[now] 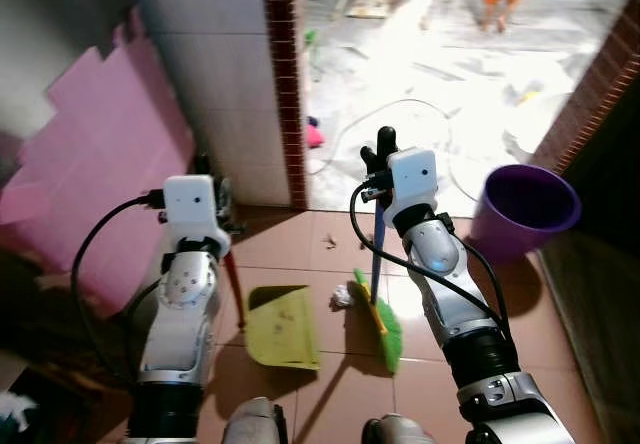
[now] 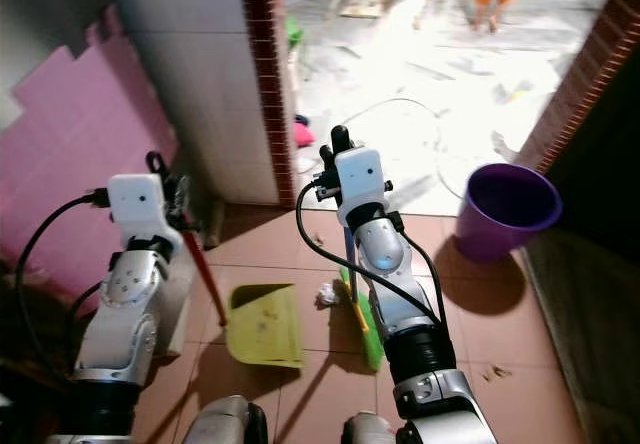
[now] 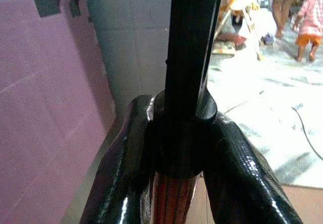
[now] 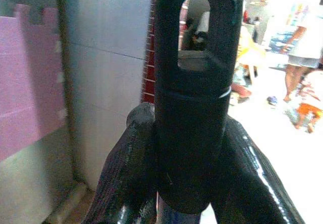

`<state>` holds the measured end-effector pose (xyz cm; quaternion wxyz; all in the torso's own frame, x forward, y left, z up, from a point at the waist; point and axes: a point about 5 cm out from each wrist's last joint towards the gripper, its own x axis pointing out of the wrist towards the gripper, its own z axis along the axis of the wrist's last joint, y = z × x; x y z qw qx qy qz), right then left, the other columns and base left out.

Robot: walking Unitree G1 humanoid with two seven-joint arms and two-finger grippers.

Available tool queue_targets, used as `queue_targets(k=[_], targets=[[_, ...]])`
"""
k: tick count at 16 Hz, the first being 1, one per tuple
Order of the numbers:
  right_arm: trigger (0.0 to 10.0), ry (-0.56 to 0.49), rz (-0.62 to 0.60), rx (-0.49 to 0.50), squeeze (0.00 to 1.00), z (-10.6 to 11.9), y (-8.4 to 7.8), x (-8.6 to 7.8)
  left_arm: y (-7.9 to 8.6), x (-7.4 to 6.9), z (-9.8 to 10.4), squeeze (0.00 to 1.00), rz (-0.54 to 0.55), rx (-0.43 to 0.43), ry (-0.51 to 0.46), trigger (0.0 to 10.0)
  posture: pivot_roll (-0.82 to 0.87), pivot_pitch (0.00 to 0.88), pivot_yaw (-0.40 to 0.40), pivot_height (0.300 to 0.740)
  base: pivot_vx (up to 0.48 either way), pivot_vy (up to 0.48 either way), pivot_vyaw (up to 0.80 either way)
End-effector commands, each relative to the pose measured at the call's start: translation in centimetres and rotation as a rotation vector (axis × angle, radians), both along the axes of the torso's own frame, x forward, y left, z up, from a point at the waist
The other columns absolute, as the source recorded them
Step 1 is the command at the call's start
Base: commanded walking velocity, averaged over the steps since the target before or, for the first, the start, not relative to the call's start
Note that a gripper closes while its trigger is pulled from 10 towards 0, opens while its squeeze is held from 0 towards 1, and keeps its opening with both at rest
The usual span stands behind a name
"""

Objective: Sweep floor

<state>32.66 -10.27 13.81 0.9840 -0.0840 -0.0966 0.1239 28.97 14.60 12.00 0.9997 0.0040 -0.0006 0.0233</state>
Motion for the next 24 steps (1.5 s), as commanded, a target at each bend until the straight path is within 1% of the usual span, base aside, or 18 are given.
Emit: queue_targets(k=[1,4,5,6,8,9,12,15,17,18,20,24], targets=[[10.0,-0.069,-0.017,-0.012,0.00,1.5,-0.2,0.3,-0.6,0.1,1.4,0.00,-0.029,-0.009,-0.045,10.0,0.02,0.000,0.062,0.740,0.000,0.000,-0.58],[10.0,-0.155,-0.041,-0.065,0.00,2.7,-0.5,0.3,-1.0,0.4,1.7,0.00,-0.043,-0.012,-0.050,10.0,0.01,0.000,0.065,0.740,0.000,0.000,-0.59],[10.0,-0.220,-0.049,-0.103,0.00,3.6,-0.4,0.1,-1.1,0.5,1.8,0.00,-0.048,-0.014,-0.052,10.0,0.01,0.000,0.067,0.740,0.000,0.000,-0.48],[10.0,-0.255,-0.057,-0.129,0.00,4.1,-0.4,0.1,-1.1,0.5,1.9,0.00,-0.050,-0.014,-0.047,10.0,0.01,0.000,0.067,0.740,0.000,0.000,0.00],[10.0,-0.268,-0.065,-0.135,0.00,4.3,-0.4,0.1,-1.2,0.5,1.9,0.00,-0.052,-0.015,-0.046,10.0,0.00,0.000,0.066,0.740,0.000,0.000,0.00],[10.0,-0.293,-0.074,-0.162,0.00,4.5,-0.5,0.1,-1.3,0.4,1.8,0.00,-0.053,-0.018,-0.044,10.0,0.01,0.000,0.065,0.740,0.000,-0.240,0.00],[10.0,-0.309,-0.080,-0.183,0.00,4.7,-0.4,0.0,-1.3,0.4,1.7,0.00,-0.055,-0.024,-0.038,10.0,0.00,0.000,0.062,0.740,0.000,-0.241,0.00],[10.0,-0.324,-0.089,-0.214,0.00,4.8,-0.6,0.0,-1.5,0.3,1.6,0.00,-0.059,-0.032,-0.035,10.0,0.00,0.000,0.064,0.740,0.000,-0.297,0.00],[10.0,-0.333,-0.086,-0.211,0.00,5.0,-0.7,0.0,-1.5,0.4,1.7,0.00,-0.061,-0.030,-0.035,10.0,-0.01,0.000,0.065,0.740,0.000,-0.311,0.00],[10.0,-0.343,-0.081,-0.208,0.00,5.2,-0.6,0.0,-1.5,0.5,1.7,0.00,-0.062,-0.030,-0.035,10.0,-0.01,0.000,0.066,0.740,0.000,-0.311,0.00],[10.0,-0.370,-0.074,-0.235,0.00,5.6,-0.3,-0.1,-1.7,0.5,1.7,0.00,-0.066,-0.031,-0.035,10.0,-0.01,0.000,0.068,0.740,0.000,-0.313,0.00],[10.0,-0.394,-0.079,-0.264,0.00,5.9,-0.4,-0.2,-1.7,0.5,1.6,0.00,-0.069,-0.033,-0.031,10.0,-0.01,0.000,0.067,0.740,0.000,-0.317,0.00]])
